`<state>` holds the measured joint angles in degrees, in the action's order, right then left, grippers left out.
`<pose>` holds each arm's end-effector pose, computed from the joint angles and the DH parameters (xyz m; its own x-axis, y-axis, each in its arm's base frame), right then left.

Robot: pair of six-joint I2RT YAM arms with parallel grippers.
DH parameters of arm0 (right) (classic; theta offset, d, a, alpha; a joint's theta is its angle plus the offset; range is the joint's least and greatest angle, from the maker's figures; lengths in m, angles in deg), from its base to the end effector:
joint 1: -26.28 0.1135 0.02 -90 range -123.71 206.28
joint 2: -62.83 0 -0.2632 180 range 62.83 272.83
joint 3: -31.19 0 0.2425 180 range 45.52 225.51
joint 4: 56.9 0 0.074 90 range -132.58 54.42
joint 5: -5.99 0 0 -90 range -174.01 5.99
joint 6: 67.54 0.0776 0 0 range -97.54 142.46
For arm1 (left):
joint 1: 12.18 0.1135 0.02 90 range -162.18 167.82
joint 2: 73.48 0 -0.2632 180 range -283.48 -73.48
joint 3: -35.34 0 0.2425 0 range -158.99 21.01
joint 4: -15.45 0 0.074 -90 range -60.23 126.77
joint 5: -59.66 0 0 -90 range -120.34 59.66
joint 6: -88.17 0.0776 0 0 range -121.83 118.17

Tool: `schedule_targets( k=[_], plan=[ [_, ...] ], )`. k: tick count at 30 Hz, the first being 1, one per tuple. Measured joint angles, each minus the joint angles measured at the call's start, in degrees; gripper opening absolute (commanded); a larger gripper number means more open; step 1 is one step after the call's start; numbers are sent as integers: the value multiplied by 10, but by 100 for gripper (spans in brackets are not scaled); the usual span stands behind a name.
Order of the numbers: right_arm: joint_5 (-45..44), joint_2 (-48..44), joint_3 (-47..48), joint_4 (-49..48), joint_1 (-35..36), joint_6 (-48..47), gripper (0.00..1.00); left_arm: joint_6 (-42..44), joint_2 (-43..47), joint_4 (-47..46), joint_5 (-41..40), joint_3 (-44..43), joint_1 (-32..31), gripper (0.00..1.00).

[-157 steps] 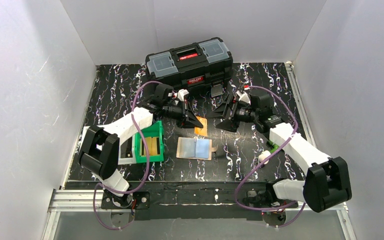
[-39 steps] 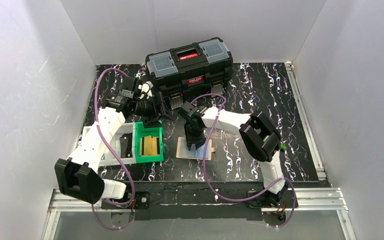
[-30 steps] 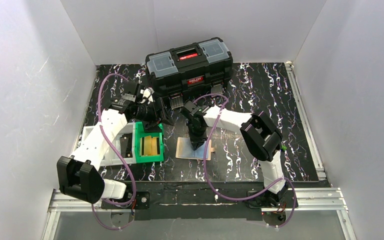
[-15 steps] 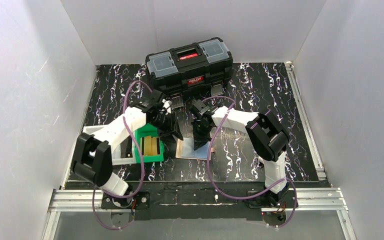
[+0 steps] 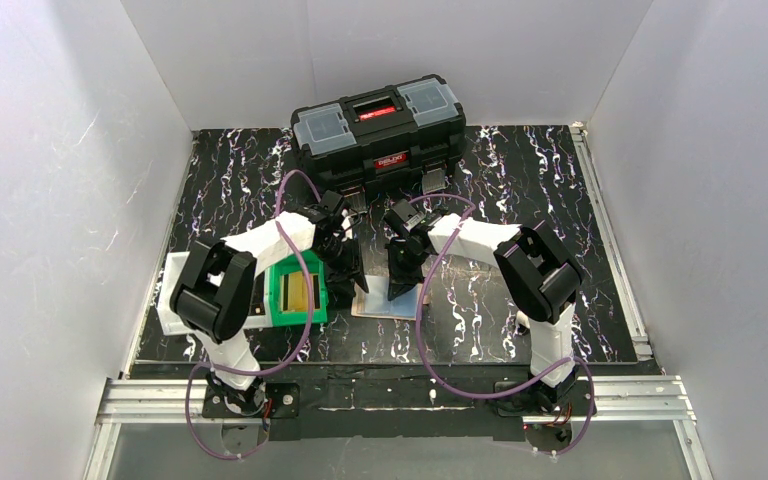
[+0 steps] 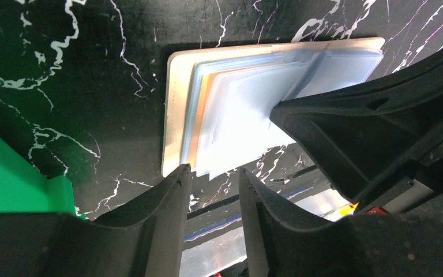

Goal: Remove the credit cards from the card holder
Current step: Remove the credit card from the card holder.

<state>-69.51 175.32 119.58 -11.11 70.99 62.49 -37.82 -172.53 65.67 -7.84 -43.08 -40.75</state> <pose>0.2659 0.2905 0.1176 -0.9884 -0.1023 -0.1120 -0.1391 0.9054 0.4012 0.2810 -0.1868 0.1504 -0.9957 -0.0760 -0.0530 -0.0408 0.8734 -0.4853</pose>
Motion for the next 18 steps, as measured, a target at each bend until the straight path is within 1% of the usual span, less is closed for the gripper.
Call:
schedule_targets(
  k=[18],
  plan=[
    [9,0,-4,-4,-4,0,8,4,-43,-38,12,6,-9,31]
  ],
)
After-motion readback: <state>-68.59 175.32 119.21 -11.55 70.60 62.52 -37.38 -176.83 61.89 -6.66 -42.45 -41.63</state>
